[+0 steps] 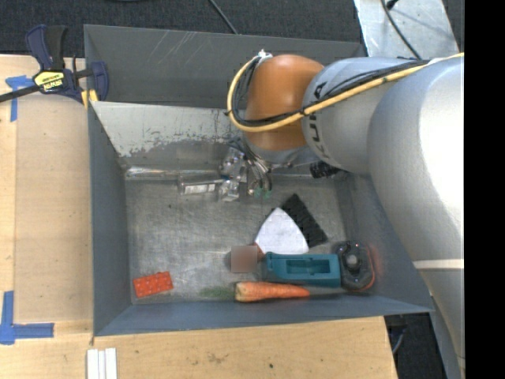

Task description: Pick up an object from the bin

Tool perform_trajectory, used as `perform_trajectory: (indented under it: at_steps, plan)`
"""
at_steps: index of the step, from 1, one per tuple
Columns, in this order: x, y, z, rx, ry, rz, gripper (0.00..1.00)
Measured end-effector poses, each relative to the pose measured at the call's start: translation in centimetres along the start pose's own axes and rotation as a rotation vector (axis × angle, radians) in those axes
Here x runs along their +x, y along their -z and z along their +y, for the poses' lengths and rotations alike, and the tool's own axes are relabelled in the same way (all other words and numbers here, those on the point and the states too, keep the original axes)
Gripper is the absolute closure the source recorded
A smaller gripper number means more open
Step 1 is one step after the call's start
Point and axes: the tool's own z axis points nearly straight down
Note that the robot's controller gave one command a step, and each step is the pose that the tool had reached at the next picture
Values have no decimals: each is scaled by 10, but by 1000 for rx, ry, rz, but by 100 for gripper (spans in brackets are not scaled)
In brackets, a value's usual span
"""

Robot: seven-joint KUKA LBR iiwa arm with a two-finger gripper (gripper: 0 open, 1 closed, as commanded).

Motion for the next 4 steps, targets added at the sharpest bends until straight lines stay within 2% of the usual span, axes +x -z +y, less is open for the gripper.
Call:
perform_trajectory:
  at_steps: [2,3,4]
  plan:
    - [1,1,0,0,3,2,100]
    - [8,54,7,1,229,23,100]
    - [16,163,-2,-5,583,19,100]
